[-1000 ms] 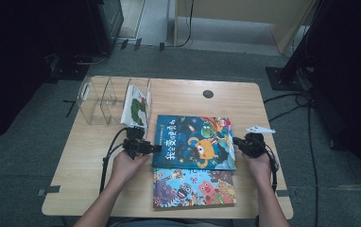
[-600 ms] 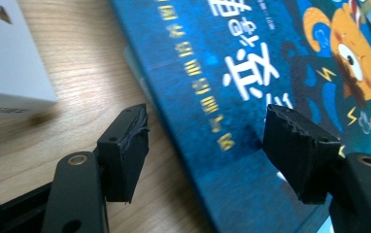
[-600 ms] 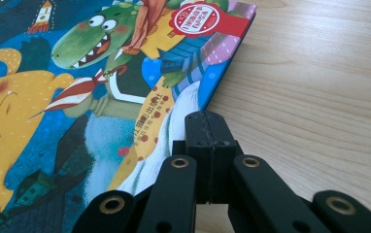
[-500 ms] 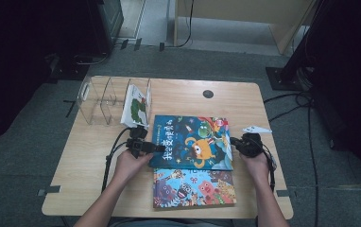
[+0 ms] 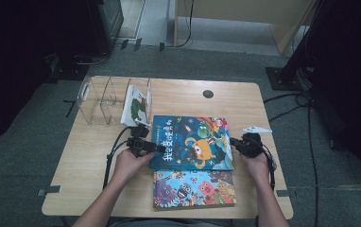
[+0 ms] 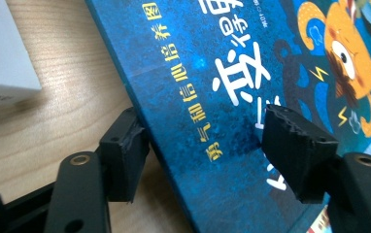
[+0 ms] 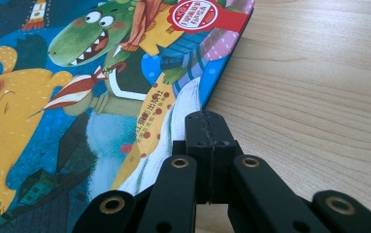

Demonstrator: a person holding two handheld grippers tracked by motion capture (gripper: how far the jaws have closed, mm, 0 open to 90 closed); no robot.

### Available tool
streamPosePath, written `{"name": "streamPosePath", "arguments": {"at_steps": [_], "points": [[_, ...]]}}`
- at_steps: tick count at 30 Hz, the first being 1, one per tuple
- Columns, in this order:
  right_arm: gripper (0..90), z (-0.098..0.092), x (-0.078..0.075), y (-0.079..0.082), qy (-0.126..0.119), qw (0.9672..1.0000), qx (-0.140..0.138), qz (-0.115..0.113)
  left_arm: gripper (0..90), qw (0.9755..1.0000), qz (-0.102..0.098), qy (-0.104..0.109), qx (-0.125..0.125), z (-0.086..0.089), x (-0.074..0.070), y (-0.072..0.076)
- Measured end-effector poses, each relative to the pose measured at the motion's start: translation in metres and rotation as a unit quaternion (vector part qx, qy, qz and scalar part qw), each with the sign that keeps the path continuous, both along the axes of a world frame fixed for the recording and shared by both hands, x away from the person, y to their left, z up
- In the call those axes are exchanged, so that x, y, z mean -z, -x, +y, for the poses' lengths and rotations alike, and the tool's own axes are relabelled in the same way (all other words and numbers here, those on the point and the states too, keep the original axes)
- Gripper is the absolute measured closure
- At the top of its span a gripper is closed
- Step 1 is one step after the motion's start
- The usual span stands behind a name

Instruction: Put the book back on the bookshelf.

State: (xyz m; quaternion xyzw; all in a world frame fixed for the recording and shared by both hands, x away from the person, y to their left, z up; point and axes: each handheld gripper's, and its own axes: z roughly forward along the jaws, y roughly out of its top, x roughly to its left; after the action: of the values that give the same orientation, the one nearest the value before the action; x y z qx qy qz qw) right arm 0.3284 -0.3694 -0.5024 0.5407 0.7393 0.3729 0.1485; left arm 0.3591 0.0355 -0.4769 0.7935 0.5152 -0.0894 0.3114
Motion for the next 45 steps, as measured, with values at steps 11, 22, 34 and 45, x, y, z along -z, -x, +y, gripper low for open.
{"name": "streamPosePath", "arguments": {"at_steps": [11,22,34,45], "points": [[90.0,0.003,-0.001,0.001,-0.008,0.9999,-0.007,0.002,45.6,0.9990,-0.011,0.044,0.000,0.008,-0.034,0.004],[90.0,0.009,-0.002,0.002,0.000,0.9999,-0.015,-0.001,51.8,0.9985,0.009,0.053,0.006,0.009,-0.058,-0.004],[90.0,0.019,-0.004,0.004,0.019,0.9994,-0.029,-0.010,60.2,0.9943,0.032,0.101,0.012,0.005,-0.080,-0.016],[90.0,0.036,-0.006,0.008,0.007,0.9975,-0.067,-0.018,65.6,0.9958,0.037,0.082,0.015,-0.004,-0.105,-0.025]]}}
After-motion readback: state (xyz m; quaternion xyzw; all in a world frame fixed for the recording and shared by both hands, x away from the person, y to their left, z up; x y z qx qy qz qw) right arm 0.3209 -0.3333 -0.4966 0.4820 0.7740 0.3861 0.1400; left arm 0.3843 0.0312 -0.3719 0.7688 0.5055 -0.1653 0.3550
